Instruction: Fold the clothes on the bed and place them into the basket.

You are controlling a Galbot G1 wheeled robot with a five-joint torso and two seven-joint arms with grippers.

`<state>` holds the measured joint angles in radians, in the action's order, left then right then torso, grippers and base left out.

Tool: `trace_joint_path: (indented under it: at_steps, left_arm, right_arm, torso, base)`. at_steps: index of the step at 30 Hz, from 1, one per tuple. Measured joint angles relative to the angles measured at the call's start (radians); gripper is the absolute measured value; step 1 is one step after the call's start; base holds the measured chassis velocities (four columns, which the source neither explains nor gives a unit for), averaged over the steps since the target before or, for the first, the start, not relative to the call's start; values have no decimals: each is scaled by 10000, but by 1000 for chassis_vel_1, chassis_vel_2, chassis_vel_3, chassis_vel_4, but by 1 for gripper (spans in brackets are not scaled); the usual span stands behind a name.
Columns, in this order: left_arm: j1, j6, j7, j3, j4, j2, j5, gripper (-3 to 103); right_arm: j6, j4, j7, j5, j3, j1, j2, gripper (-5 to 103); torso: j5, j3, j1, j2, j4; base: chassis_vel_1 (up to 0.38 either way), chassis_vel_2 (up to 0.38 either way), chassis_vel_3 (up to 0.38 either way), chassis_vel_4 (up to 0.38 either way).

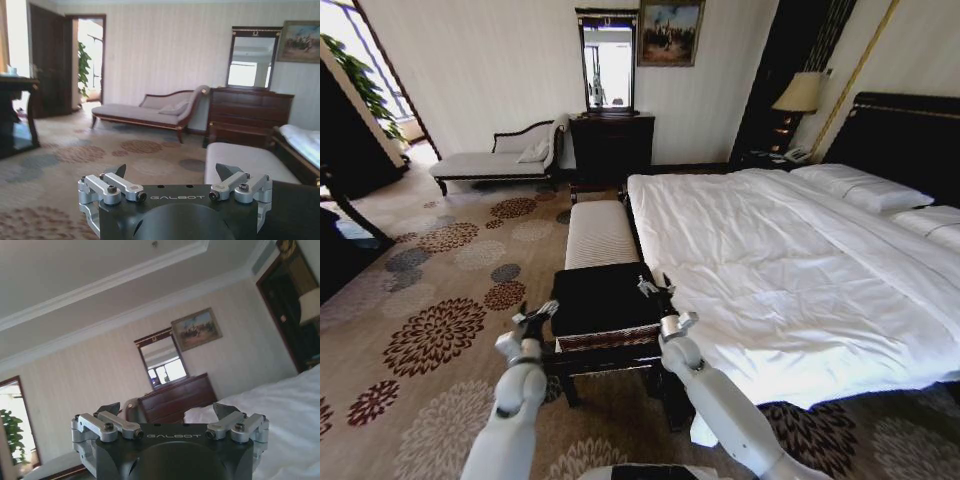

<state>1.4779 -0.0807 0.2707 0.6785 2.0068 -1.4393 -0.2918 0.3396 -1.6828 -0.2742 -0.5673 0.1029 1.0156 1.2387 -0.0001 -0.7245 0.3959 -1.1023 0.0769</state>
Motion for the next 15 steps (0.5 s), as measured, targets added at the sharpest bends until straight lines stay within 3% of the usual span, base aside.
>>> trace_joint_path:
  at_steps: [1,3,5,6,8,10,15]
  left_arm:
    - [0,0,0,0,0,0,0,100]
    - [978,320,-206,431,734,-3,664,100]
    - [1713,865,-660,607,1452,-100,1057,100]
    - [1713,865,-660,607,1452,-100,1057,100]
    - [2356,1612,-1121,682,2120,-257,1491,100]
    - [2893,2044,-1152,627,2640,-393,1855,100]
    - [3438,2194,-1388,469,3160,-559,1950,100]
  right_arm:
    - [0,0,0,0,0,0,0,100]
    - [-314,-875,-598,1992,1043,1008,-86,100]
    - [-443,-1635,-933,3260,1744,1939,-65,100]
    - [-443,-1635,-933,3260,1744,1939,-65,100]
    - [-637,-2460,-1140,3849,2323,2925,18,100]
    - [-706,-3260,-1232,4110,2788,3640,108,100]
    - [-798,-4169,-1243,4287,3417,4410,352,100]
  torso:
    - [0,0,0,0,0]
    - [0,0,0,0,10]
    - [1,0,0,0,9]
    - [1,0,0,0,9]
    - [8,0,-1,0,17]
    - [2,1,-2,-2,13]
    - [-1,0,-3,-2,9]
  base:
    - [0,0,0,0]
    - [0,0,0,0]
    - [0,0,0,0]
    - [0,0,0,0]
    - [0,0,0,0]
    - [0,0,0,0]
    - [0,0,0,0]
